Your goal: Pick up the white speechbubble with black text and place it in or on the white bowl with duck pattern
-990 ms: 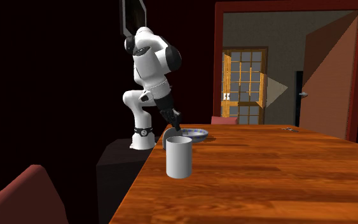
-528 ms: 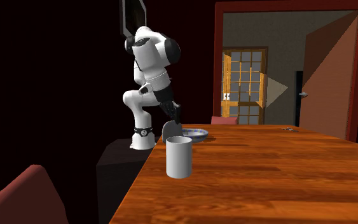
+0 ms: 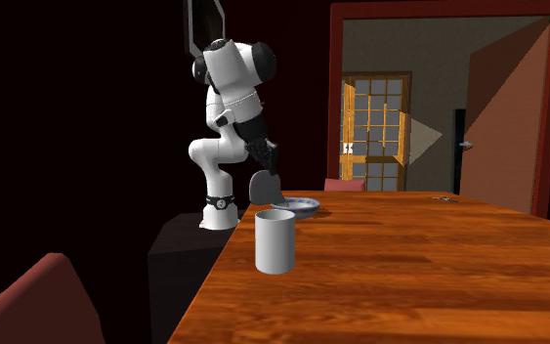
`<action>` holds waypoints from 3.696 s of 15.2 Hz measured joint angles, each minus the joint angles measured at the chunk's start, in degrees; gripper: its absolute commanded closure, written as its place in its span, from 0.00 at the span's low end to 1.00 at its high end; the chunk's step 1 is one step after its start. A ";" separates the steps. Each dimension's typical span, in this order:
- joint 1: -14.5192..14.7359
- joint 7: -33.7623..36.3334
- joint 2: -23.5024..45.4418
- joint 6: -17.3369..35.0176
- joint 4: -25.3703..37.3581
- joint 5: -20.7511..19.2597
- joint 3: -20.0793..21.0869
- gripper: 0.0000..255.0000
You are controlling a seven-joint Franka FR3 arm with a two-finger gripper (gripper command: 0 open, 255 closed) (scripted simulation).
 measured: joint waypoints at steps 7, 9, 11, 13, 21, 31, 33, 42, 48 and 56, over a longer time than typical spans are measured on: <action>-0.19 1.90 -1.69 -4.90 3.53 -0.46 -0.41 1.00; 0.06 2.80 -2.73 -5.85 3.75 -0.20 -0.17 1.00; 0.73 4.00 -5.40 -6.23 2.00 0.66 0.49 1.00; 1.71 5.93 -7.85 -6.67 0.91 1.79 1.57 1.00; 6.50 14.71 -20.44 -8.69 -5.32 7.79 6.43 1.00; 7.19 12.75 -19.94 -2.51 -11.13 9.69 8.45 1.00; 7.29 12.12 -19.59 -1.04 -12.35 10.08 8.83 1.00; 7.59 9.06 -16.97 5.51 -16.85 11.73 10.35 1.00; 7.75 8.03 -15.97 7.76 -18.28 12.40 10.87 1.00; 7.74 7.99 -15.93 7.82 -18.29 12.41 10.88 0.00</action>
